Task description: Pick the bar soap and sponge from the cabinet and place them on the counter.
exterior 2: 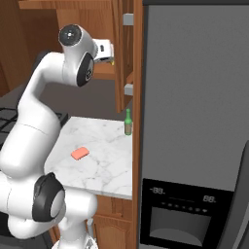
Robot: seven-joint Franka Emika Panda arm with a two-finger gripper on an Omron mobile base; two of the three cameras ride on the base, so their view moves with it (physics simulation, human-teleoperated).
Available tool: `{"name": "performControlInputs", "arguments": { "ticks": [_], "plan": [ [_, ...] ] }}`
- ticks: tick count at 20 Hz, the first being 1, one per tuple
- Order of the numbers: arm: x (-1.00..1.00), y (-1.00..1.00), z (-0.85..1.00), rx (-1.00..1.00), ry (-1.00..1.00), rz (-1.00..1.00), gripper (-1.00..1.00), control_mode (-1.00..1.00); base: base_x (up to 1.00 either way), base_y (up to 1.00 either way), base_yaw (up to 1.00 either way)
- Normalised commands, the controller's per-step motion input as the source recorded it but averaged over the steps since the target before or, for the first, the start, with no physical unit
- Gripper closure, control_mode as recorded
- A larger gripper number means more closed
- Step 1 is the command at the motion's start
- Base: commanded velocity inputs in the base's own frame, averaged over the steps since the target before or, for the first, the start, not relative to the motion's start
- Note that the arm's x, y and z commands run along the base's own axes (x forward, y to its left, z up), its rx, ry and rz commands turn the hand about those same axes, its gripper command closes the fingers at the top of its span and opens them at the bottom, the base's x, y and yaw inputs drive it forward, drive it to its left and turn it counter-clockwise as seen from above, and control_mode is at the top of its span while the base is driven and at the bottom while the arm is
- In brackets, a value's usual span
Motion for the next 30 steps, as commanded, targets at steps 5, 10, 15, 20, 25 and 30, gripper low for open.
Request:
{"name": "performControlInputs", "arguments": {
  "ticks": [5, 10, 15, 20, 25, 30],
  "plan": [
    [0.22, -0.03, 0.0, 0.0, 0.0, 0.0, -1.0, -1.0, 0.0, 0.0, 0.0],
    [0.26, 0.0, 0.0, 0.0, 0.0, 0.0, -1.0, -1.0, 0.0, 0.0, 0.0],
    [0.26, -0.04, 0.0, 0.0, 0.0, 0.0, -1.0, -1.0, 0.0, 0.0, 0.0],
    [0.21, -0.05, 0.0, 0.0, 0.0, 0.0, -1.0, -1.0, 0.0, 0.0, 0.0],
    [0.27, -0.02, 0.0, 0.0, 0.0, 0.0, -1.0, -1.0, 0.0, 0.0, 0.0],
    [0.23, -0.05, 0.0, 0.0, 0.0, 0.0, -1.0, -1.0, 0.0, 0.0, 0.0]
  ]
}}
